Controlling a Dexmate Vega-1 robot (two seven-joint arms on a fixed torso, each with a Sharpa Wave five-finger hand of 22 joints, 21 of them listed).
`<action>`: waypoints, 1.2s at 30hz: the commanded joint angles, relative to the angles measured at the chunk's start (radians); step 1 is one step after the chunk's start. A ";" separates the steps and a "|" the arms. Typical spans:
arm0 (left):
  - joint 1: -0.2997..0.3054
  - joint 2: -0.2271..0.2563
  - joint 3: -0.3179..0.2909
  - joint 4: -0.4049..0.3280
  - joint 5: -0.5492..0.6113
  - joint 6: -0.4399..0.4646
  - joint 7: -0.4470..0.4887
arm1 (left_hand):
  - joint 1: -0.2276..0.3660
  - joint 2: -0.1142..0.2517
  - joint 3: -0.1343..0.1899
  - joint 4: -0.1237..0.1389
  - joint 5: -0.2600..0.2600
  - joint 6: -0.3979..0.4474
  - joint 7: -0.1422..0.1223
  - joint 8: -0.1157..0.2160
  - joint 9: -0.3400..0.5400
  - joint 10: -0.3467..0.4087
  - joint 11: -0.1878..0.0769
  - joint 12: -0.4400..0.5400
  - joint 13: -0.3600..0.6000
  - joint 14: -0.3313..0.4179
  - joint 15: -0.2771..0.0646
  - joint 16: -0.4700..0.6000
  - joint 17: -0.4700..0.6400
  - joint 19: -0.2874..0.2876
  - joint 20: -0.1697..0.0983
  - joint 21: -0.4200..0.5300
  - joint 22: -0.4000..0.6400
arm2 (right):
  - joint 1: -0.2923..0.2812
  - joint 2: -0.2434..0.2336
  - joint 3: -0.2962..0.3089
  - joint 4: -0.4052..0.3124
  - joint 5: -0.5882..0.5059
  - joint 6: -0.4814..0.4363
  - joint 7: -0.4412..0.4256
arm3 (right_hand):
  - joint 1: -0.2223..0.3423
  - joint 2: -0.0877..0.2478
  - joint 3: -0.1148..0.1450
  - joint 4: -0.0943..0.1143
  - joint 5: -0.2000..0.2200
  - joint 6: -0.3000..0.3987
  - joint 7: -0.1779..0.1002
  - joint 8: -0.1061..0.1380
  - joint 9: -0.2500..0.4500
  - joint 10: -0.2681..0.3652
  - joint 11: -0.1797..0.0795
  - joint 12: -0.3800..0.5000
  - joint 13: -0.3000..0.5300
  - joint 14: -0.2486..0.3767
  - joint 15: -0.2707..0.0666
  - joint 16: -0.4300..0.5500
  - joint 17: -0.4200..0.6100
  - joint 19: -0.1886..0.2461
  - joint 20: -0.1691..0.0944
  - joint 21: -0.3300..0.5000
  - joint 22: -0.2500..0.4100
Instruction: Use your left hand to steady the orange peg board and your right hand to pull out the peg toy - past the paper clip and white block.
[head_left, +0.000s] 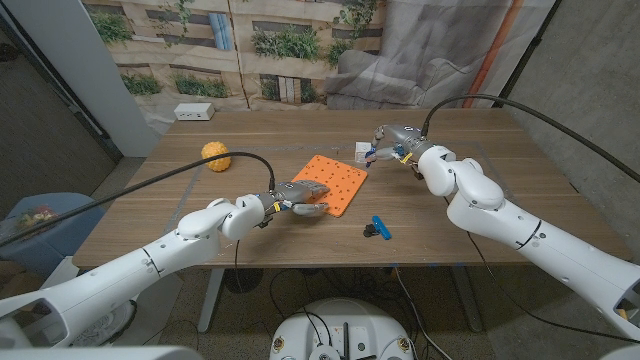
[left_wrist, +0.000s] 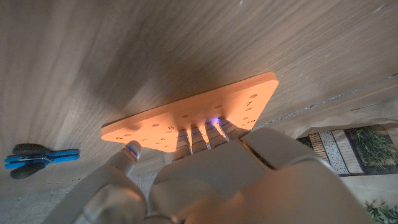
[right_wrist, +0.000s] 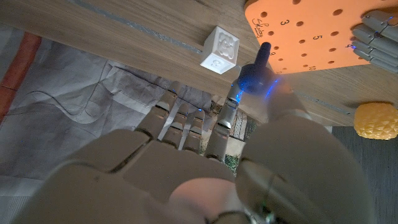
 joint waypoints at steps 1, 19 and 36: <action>0.019 -0.005 -0.034 -0.025 -0.037 0.016 0.044 | 0.009 0.100 0.008 -0.004 -0.004 0.000 0.003 -0.003 0.001 -0.009 -0.001 -0.001 0.000 -0.002 -0.037 -0.001 0.001 0.004 -0.102 0.002 -0.001 | 0.025 -0.017 0.004 0.037 0.039 -0.016 -0.018 | 0.008 0.013 -0.005 0.002 0.007 0.057 -0.062 0.048 0.026 0.007 0.003 -0.004 0.001 -0.002 0.000 -0.001 0.004 0.000 0.004 -0.004 0.004; 0.026 -0.009 -0.056 -0.039 -0.069 0.019 0.095 | 0.011 0.098 0.015 -0.007 -0.005 0.012 0.003 -0.001 0.001 -0.003 -0.002 0.001 0.000 0.003 -0.038 0.000 0.000 0.023 -0.096 0.007 -0.001 | 0.094 -0.028 -0.047 0.115 0.023 -0.046 -0.008 | 0.011 0.003 -0.011 -0.006 0.005 0.022 -0.060 0.034 0.023 -0.001 0.007 -0.010 0.001 -0.002 0.004 -0.003 0.004 0.007 0.000 -0.003 0.004; 0.100 -0.024 -0.133 -0.075 -0.149 0.118 0.206 | 0.012 0.097 0.022 -0.010 -0.005 0.030 0.001 0.003 0.001 0.002 -0.003 0.003 0.000 0.010 -0.037 0.001 0.001 0.039 -0.093 0.009 -0.001 | 0.174 -0.014 -0.149 0.191 -0.158 -0.095 0.090 | 0.020 0.003 -0.012 -0.009 0.004 -0.002 -0.062 0.024 0.022 -0.006 0.001 -0.013 0.002 0.001 0.003 -0.003 0.004 0.017 -0.010 -0.001 0.005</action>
